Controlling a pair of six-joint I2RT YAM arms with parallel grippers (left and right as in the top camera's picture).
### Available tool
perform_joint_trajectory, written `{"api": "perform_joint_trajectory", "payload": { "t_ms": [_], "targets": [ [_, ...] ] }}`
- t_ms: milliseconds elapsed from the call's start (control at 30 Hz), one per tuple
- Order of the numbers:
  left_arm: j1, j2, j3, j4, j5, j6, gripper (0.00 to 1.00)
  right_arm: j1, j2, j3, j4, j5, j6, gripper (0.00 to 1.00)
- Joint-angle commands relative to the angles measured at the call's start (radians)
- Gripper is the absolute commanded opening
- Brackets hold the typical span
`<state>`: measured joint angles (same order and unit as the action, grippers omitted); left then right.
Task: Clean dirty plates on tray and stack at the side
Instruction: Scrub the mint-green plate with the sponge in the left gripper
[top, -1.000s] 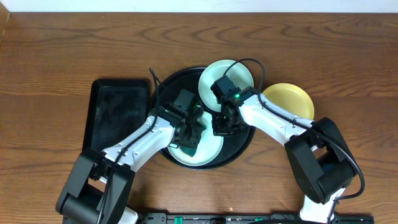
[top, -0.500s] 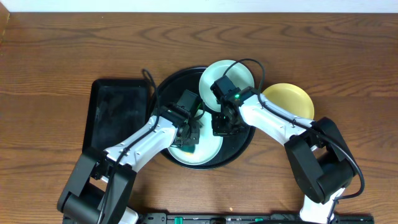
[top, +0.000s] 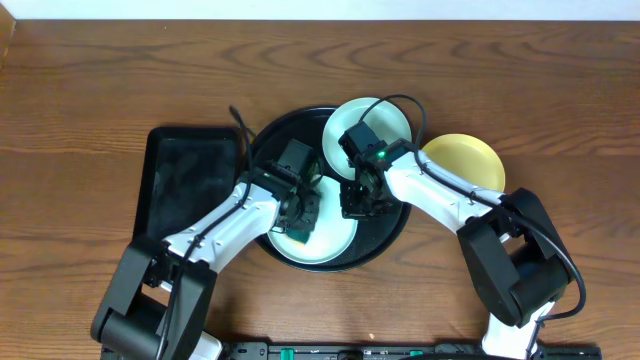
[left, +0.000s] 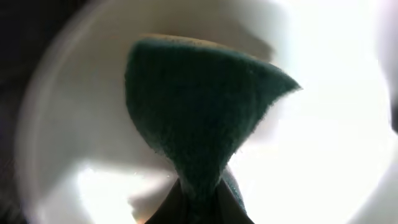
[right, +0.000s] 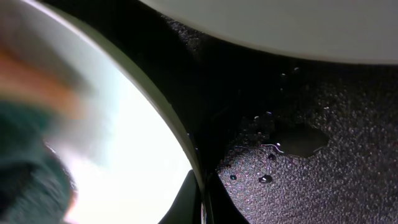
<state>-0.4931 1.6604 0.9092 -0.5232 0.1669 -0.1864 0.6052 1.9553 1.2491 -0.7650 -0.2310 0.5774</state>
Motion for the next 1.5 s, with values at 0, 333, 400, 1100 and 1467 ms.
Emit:
{"api": "perform_joint_trajectory", "payload": {
  "t_ms": [0, 333, 400, 1100, 1467],
  "targets": [
    [-0.011, 0.025, -0.015, 0.014, 0.237, 0.284, 0.07, -0.004, 0.025, 0.000, -0.005, 0.058, 0.017, 0.01],
    [-0.011, 0.025, -0.015, 0.043, -0.200, -0.148, 0.07, -0.004, 0.025, 0.000, -0.005, 0.058, 0.017, 0.01],
    [-0.011, 0.025, -0.015, -0.002, -0.374, -0.413, 0.07, -0.004, 0.025, 0.000, -0.005, 0.058, 0.017, 0.01],
    [-0.011, 0.025, -0.015, 0.058, 0.271, 0.354, 0.07, -0.004, 0.025, 0.000, -0.005, 0.058, 0.017, 0.01],
    [-0.011, 0.025, -0.015, 0.084, -0.205, -0.050, 0.08, -0.004, 0.025, 0.000, -0.005, 0.058, 0.017, 0.01]
  ]
}}
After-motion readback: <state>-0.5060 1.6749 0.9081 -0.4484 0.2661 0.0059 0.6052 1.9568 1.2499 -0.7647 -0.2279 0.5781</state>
